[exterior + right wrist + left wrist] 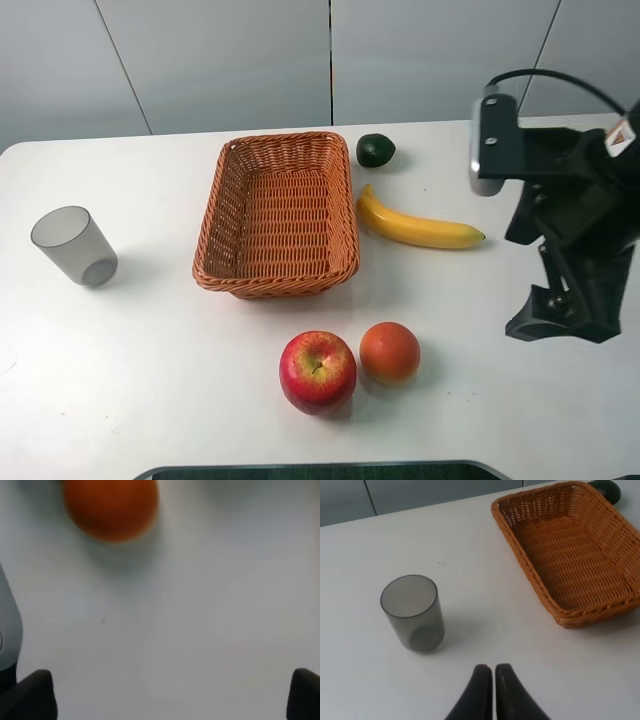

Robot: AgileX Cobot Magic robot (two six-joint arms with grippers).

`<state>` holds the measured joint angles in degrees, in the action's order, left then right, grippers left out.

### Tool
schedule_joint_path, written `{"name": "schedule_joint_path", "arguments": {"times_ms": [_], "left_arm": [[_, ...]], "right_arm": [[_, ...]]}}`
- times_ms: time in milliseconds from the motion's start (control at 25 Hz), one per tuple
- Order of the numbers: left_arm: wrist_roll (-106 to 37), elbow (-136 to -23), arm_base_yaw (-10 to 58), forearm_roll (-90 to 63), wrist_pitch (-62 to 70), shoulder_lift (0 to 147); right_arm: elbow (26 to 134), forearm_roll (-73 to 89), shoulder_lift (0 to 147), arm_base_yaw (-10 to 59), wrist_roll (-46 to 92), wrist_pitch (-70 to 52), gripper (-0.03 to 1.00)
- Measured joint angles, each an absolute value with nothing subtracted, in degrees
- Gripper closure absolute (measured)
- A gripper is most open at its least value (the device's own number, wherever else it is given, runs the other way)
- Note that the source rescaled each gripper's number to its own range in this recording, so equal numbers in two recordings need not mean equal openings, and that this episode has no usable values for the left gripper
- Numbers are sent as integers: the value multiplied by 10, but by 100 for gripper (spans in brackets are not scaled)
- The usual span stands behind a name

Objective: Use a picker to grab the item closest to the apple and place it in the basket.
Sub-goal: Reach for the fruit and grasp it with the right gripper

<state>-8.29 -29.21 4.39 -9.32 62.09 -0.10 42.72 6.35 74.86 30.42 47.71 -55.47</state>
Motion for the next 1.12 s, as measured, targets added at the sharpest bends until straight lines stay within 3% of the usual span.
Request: {"name": "schedule_joint_path", "arguments": {"times_ms": [600,1120], "left_arm": [[-83,-292,44,-93,621,-1],[-83,-292,44,-93,621,-1]], "right_arm": [[430,117,911,419,532,-397,-3],[390,117,944,456,476,-321,-3]]}}
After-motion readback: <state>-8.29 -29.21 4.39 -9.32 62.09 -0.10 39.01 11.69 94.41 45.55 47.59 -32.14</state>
